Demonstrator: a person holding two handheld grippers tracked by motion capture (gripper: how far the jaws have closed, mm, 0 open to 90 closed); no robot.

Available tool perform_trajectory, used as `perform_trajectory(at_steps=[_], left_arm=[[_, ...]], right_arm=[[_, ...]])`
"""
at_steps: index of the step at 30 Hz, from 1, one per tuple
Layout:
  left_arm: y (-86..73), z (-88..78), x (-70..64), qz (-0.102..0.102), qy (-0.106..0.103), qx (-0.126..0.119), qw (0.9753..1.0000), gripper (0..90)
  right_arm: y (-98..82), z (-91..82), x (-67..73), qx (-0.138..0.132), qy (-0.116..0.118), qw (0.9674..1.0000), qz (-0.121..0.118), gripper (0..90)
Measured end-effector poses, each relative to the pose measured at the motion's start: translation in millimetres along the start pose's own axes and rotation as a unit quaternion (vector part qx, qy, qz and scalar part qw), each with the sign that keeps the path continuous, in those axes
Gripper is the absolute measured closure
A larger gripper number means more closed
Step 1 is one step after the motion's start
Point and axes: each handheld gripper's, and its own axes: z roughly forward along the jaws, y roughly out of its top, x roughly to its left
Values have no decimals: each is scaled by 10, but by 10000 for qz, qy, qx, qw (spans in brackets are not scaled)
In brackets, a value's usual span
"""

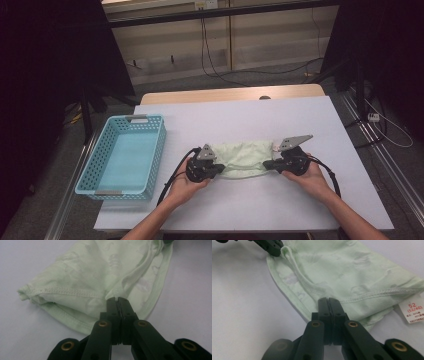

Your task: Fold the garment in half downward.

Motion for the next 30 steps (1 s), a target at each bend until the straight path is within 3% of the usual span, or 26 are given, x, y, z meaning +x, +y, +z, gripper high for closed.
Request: perform_trajectory(at_steps=[17, 19, 24, 29, 30], left_arm=[[-20, -25, -119, 204, -262, 64, 9994, 900], [-21, -30, -115, 92, -284, -15, 9996, 877], [-4, -81, -82, 44, -255, -180, 9995, 804], [41, -117, -111, 58, -144, -519, 9985, 750], [50, -106, -118, 64, -143, -485, 9987, 741]], right_arm=[[-63, -13, 8, 107, 29, 9999, 19, 884], [-65, -25, 9, 70, 37, 10000, 40, 854], [-38, -59, 36, -116, 61, 9999, 43, 725], [6, -111, 72, -346, 109, 9993, 41, 679], [14, -103, 79, -356, 141, 9993, 6, 681]])
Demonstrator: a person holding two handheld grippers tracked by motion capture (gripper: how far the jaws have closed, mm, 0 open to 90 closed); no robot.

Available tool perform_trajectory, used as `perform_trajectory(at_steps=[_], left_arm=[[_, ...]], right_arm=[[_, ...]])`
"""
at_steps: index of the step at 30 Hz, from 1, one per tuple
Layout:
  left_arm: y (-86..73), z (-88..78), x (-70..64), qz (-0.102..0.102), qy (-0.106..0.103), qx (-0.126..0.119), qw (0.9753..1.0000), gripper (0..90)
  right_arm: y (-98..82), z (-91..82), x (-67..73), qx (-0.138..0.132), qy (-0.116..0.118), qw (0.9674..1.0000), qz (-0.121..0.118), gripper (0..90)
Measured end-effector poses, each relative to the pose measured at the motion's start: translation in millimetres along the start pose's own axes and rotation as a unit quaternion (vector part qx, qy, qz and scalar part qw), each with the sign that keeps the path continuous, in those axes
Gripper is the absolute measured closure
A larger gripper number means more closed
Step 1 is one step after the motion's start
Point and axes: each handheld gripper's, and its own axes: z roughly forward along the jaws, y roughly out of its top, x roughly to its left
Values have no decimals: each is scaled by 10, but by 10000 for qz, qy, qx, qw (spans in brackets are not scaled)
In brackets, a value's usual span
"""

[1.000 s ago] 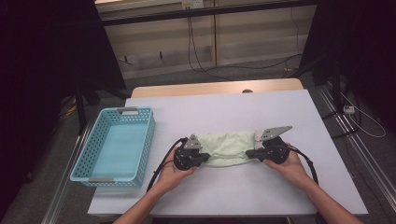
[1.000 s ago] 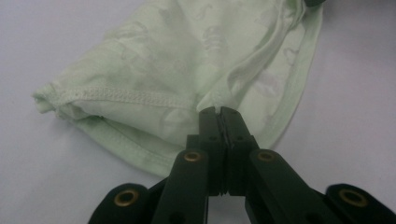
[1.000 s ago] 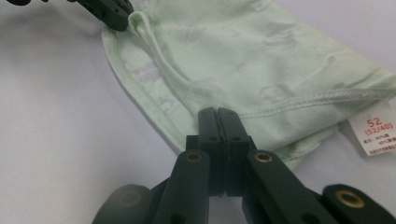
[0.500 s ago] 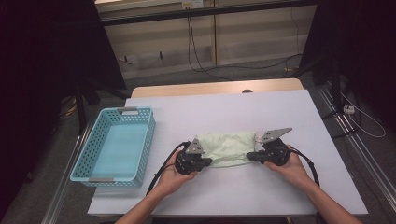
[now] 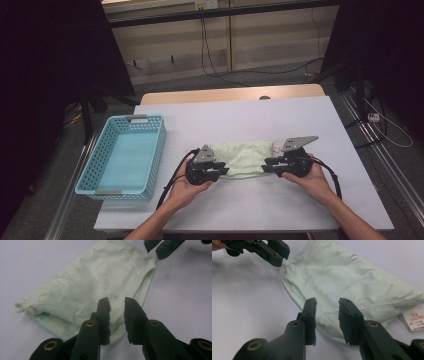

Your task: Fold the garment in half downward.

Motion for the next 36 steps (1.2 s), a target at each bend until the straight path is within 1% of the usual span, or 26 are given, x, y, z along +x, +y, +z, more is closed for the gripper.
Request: perform_trajectory(at_steps=[1, 3, 5, 6, 9, 10, 11, 12, 13, 14, 16, 17, 19, 20, 21, 22, 23, 24, 27, 29, 30, 31, 33, 34, 36], left_arm=[[-2, 18, -5, 31, 33, 55, 10000, 735], [-24, 72, -5, 27, 35, 161, 9999, 714], [-39, 119, -6, 13, -5, 240, 9997, 703], [-41, 135, -8, 48, -22, 269, 9996, 699], [-42, 179, -51, 94, -45, 242, 9997, 685], [-43, 190, -62, 130, -30, 284, 9995, 680], [-47, 197, -64, 186, -6, 311, 9993, 675], [-50, 208, -71, 174, -11, 352, 9992, 667], [-51, 215, -68, 209, -6, 363, 9991, 662], [-53, 221, -73, 155, 3, 337, 9993, 663], [-49, 216, -67, 176, 16, 368, 9992, 682], [-47, 212, -58, 224, 26, 396, 9990, 716], [-47, 212, -54, 231, 60, 400, 9989, 782], [-37, 198, -55, 239, 67, 440, 9987, 821], [-23, 185, -79, 177, 18, 407, 9990, 844], [-7, 171, -96, 259, 23, 424, 9988, 862], [-2, 169, -115, 212, 25, 366, 9991, 867], [-1, 170, -120, 170, -16, 351, 9992, 868], [-16, 186, -119, 138, -65, 398, 9991, 867], [-18, 177, -120, 102, -121, 439, 9989, 859], [-16, 167, -122, 61, -201, 420, 9989, 856], [-9, 151, -142, 75, -204, 393, 9990, 854], [3, 123, -153, 169, -198, 378, 9989, 823], [5, 111, -152, 169, -174, 332, 9992, 812], [9, 89, -107, 78, -161, 282, 9994, 766]], right_arm=[[4, 14, 9, 36, 9, 10000, -8, 688], [3, 57, 23, 121, 50, 9999, -32, 694], [1, 100, 34, 211, 79, 9997, -61, 723], [0, 118, 42, 252, 87, 9996, -80, 731], [-4, 155, 61, 356, 127, 9992, -125, 734], [-7, 168, 66, 398, 105, 9990, -163, 738], [-11, 178, 69, 450, 89, 9988, -154, 743], [-15, 188, 66, 493, 80, 9986, -163, 748], [-25, 202, 63, 565, 56, 9982, -168, 781], [-29, 207, 62, 597, 43, 9981, -175, 797], [-28, 203, 61, 592, 27, 9981, -177, 855], [-25, 196, 62, 590, 38, 9981, -196, 880], [-24, 188, 68, 611, 36, 9979, -211, 893], [-23, 187, 69, 623, 41, 9978, -215, 894], [-21, 186, 70, 635, 43, 9977, -222, 895], [-17, 184, 70, 643, 43, 9977, -223, 896], [-14, 180, 69, 647, 42, 9977, -209, 896], [-13, 174, 65, 654, 43, 9976, -210, 896], [-10, 151, 55, 668, 35, 9975, -220, 897], [-2, 143, 65, 709, 32, 9971, -282, 896], [-2, 143, 70, 705, 19, 9971, -297, 895], [-4, 145, 77, 714, 22, 9970, -308, 894], [-12, 147, 80, 706, 50, 9970, -304, 875], [-16, 146, 77, 691, 70, 9972, -283, 843], [-19, 140, 71, 644, 115, 9977, -196, 775]])
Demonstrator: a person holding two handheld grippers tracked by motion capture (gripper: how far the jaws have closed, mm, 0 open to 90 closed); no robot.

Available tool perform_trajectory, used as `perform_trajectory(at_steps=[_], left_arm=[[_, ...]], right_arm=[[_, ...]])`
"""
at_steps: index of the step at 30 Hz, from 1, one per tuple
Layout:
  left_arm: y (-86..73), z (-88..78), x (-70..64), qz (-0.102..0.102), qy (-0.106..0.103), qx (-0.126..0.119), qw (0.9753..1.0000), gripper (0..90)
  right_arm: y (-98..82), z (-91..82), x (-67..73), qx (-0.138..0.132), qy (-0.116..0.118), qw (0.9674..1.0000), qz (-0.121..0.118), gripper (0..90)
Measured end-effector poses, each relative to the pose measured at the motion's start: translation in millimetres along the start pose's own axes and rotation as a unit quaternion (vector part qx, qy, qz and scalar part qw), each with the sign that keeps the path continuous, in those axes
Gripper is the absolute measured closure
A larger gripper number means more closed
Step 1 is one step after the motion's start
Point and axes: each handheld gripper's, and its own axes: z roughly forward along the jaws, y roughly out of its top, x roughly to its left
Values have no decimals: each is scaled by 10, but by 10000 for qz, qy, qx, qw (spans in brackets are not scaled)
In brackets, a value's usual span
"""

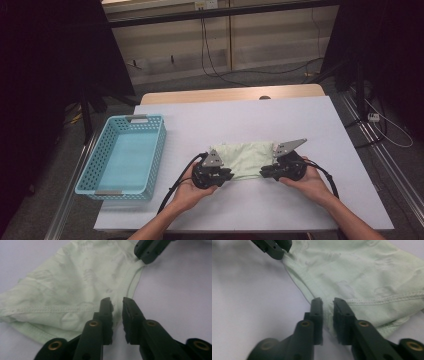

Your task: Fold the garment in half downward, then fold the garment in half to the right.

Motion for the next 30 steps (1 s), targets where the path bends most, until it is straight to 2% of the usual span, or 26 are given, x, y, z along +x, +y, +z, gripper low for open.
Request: perform_trajectory(at_steps=[3, 6, 8, 12, 15, 17, 19, 25, 30], left_arm=[[-1, -48, 93, -211, 124, -135, 9996, 662], [-12, -83, 186, -334, 488, -162, 9981, 493], [-21, -93, 236, -388, 650, -154, 9970, 392], [-30, -118, 320, -631, 759, -285, 9947, 245], [-29, -139, 362, -752, 814, -345, 9932, 186], [-27, -143, 387, -731, 937, -377, 9922, 163], [-35, -147, 424, -856, 881, -399, 9916, 150], [-46, -134, 520, -948, 972, -421, 9898, 116], [6, -133, 566, -867, 949, -393, 9909, 108]], right_arm=[[3, -20, 8, -144, 44, 9998, 106, 704], [20, -40, 31, -337, 48, 9993, 158, 636], [29, -40, 44, -430, 19, 9989, 167, 583], [40, -24, 72, -509, -111, 9985, 178, 499], [63, -7, 110, -579, -154, 9980, 190, 489], [87, 13, 147, -605, -155, 9979, 172, 481], [113, 43, 183, -627, -127, 9979, 135, 465], [208, 156, 265, -591, -104, 9982, 89, 409], [263, 242, 312, -524, -69, 9986, 76, 384]])
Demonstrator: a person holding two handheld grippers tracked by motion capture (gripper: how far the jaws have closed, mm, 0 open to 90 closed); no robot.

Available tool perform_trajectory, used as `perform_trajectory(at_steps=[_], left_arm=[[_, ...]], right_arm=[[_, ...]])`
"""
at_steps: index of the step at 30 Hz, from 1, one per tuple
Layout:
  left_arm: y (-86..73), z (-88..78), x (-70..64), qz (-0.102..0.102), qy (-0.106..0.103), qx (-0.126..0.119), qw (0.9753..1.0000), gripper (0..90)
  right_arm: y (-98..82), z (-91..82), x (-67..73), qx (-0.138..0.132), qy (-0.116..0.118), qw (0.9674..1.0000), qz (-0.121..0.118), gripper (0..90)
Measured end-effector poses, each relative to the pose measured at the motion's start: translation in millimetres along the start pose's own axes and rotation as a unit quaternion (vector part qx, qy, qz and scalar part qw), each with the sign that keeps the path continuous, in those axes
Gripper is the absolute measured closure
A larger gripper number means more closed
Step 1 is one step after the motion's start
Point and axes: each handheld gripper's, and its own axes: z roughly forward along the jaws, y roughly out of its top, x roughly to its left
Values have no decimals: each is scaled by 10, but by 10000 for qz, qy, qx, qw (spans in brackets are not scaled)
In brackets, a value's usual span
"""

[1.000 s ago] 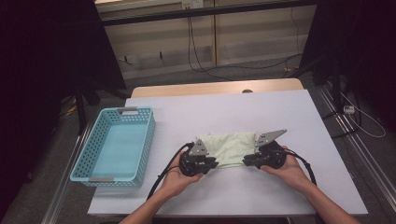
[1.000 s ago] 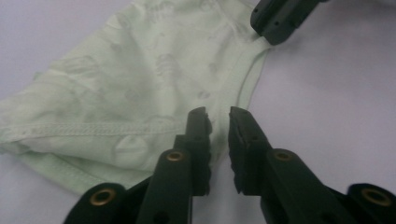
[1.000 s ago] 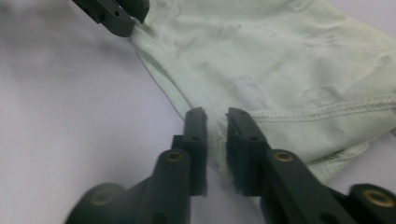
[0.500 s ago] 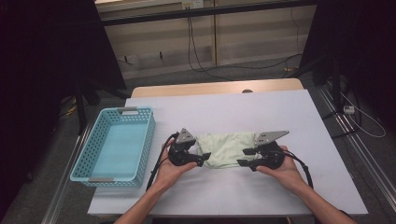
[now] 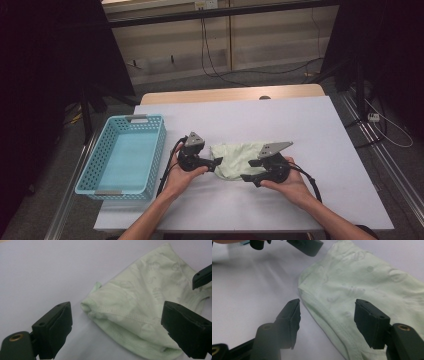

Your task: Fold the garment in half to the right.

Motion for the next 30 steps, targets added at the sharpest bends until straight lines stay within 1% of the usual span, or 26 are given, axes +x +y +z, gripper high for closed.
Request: perform_trajectory(at_steps=[2, 3, 4, 5, 6, 8, 9, 10, 11, 12, 13, 14, 15, 16, 17, 18, 20, 21, 22, 23, 24, 26, 27, 29, 30], left_arm=[[12, 14, 22, -19, 3, 27, 10000, 111], [11, 22, 33, -73, 3, 19, 10000, 116], [10, 27, 53, -63, 56, 34, 10000, 117], [13, 32, 76, -87, 66, 55, 9999, 118], [23, 29, 106, -56, 81, 64, 9999, 118], [43, 17, 151, -145, 134, 41, 9998, 126], [51, 13, 168, -181, 165, -14, 9997, 132], [60, 9, 178, -195, 183, 4, 9996, 144], [79, 13, 198, -167, 232, 56, 9996, 151], [93, 20, 207, -220, 282, 50, 9993, 151], [110, 25, 224, -206, 316, 39, 9993, 151], [131, 34, 244, -168, 337, 50, 9993, 151], [150, 40, 257, -173, 311, 80, 9993, 164], [166, 53, 272, -157, 308, 82, 9994, 189], [177, 70, 280, -185, 307, 104, 9993, 197], [184, 87, 294, -199, 292, 108, 9993, 195], [190, 117, 313, -256, 271, 117, 9992, 203], [188, 122, 311, -370, 221, 30, 9991, 199], [194, 114, 316, -383, 206, 55, 9990, 198], [213, 95, 315, -350, 263, 87, 9990, 203], [238, 63, 312, -337, 250, 54, 9991, 207], [267, 8, 317, -417, 160, -103, 9989, 213], [271, -1, 320, -408, 198, -114, 9989, 219], [253, 19, 321, -445, 203, -51, 9988, 221], [240, 33, 333, -443, 173, 31, 9989, 227]], right_arm=[[16, 18, 24, 13, 2, 10000, -36, 369], [25, 26, 37, 13, 16, 10000, -49, 371], [36, 32, 51, 22, 34, 10000, -67, 373], [47, 41, 63, 26, 41, 9999, -92, 376], [61, 52, 74, 34, 63, 9999, -98, 382], [93, 82, 94, 38, 63, 9999, -75, 382], [109, 105, 102, 44, 97, 9999, -99, 397], [126, 128, 114, 48, 152, 9998, -117, 427], [138, 145, 123, 60, 203, 9997, -138, 455], [158, 180, 140, 92, 257, 9995, -181, 460], [175, 207, 154, 122, 253, 9994, -211, 463], [193, 231, 165, 122, 219, 9994, -237, 492], [213, 249, 173, 120, 188, 9994, -260, 530], [233, 269, 176, 105, 152, 9995, -269, 536], [253, 291, 176, 109, 137, 9995, -252, 546], [268, 319, 172, 131, 146, 9995, -238, 557], [290, 382, 172, 181, 137, 9993, -289, 584], [297, 413, 180, 230, 136, 9992, -293, 586], [302, 443, 192, 281, 100, 9991, -315, 586], [303, 465, 203, 309, 113, 9989, -329, 586], [301, 486, 212, 313, 128, 9989, -333, 582], [288, 524, 223, 305, 191, 9987, -352, 580], [275, 541, 229, 291, 233, 9989, -300, 576], [256, 576, 253, 430, 225, 9980, -411, 570], [246, 586, 263, 449, 193, 9977, -465, 565]])
